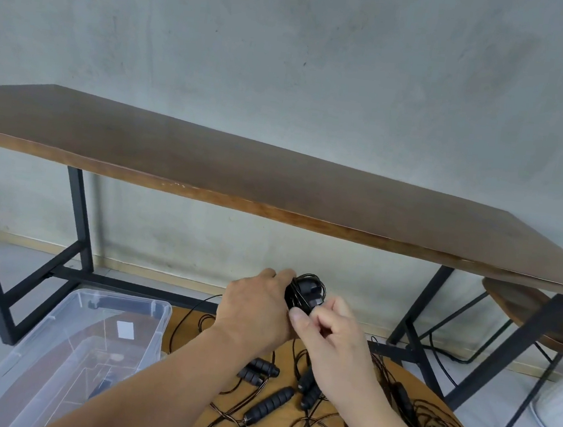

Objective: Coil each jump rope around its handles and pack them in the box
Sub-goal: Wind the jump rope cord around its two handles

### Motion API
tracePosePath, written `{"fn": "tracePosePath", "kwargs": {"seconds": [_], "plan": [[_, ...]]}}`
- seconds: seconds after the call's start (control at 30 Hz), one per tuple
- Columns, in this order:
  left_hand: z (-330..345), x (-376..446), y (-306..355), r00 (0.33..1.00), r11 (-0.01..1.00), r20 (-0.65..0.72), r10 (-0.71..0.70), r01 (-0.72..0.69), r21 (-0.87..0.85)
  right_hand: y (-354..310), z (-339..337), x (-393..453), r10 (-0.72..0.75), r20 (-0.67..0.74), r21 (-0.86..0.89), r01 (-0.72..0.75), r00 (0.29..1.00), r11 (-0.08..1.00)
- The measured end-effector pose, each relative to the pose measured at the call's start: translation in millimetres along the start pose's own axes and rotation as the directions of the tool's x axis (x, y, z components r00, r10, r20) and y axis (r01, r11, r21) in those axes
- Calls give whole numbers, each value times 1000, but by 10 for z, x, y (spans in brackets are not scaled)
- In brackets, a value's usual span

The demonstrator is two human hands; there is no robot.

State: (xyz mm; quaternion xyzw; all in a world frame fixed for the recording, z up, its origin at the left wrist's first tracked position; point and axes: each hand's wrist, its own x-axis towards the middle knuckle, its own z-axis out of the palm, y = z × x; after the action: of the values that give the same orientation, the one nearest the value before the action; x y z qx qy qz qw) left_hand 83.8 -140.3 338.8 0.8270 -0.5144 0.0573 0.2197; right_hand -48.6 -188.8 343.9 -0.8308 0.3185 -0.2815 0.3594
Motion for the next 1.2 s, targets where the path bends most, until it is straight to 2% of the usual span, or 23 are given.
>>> {"fn": "tracePosePath", "kwargs": {"seconds": [0.07, 0.13, 0.27, 0.43, 0.53, 0.6, 0.73, 0.8, 0.87, 0.93, 1.07, 1.2], "plan": [[-11, 18, -35, 1000, 997, 13, -18, 19, -81, 84, 4, -40, 42, -9, 121, -41, 999, 992], [-22, 20, -42, 999, 990, 29, -21, 25, -140, 158, -3, -60, 136, 20, 316, -135, 991, 939], [-39, 29, -93, 999, 977, 24, -49, 52, -205, 275, 19, -24, 241, 147, 635, -278, 959, 721], [23, 53, -40, 989, 948, 71, -130, 144, -283, 361, 55, 52, 263, 223, 768, -335, 939, 545], [51, 93, -18, 986, 947, 43, -163, 168, -274, 344, 125, 41, 306, 276, 788, -397, 911, 471], [83, 84, -48, 990, 962, 37, -138, 142, -235, 302, 165, 27, 355, 250, 766, -409, 901, 496], [158, 20, -98, 986, 959, 119, -115, 142, -246, 214, 185, 68, 453, 164, 692, -430, 876, 580], [190, -20, -87, 972, 941, 219, -80, 146, -306, 204, 210, 109, 494, 124, 586, -465, 861, 664], [222, -69, -50, 952, 903, 304, -27, 154, -402, 207, 240, 135, 472, 66, 458, -446, 879, 769], [233, -113, -23, 944, 866, 329, 20, 149, -478, 241, 257, 176, 434, 24, 405, -406, 900, 819], [240, -191, -59, 947, 784, 319, 18, 185, -593, 286, 298, 197, 420, 2, 423, -381, 908, 822], [341, -288, -70, 990, 751, 139, 3, 89, -655, 230, 334, 218, 403, -59, 435, -340, 913, 834]]}}
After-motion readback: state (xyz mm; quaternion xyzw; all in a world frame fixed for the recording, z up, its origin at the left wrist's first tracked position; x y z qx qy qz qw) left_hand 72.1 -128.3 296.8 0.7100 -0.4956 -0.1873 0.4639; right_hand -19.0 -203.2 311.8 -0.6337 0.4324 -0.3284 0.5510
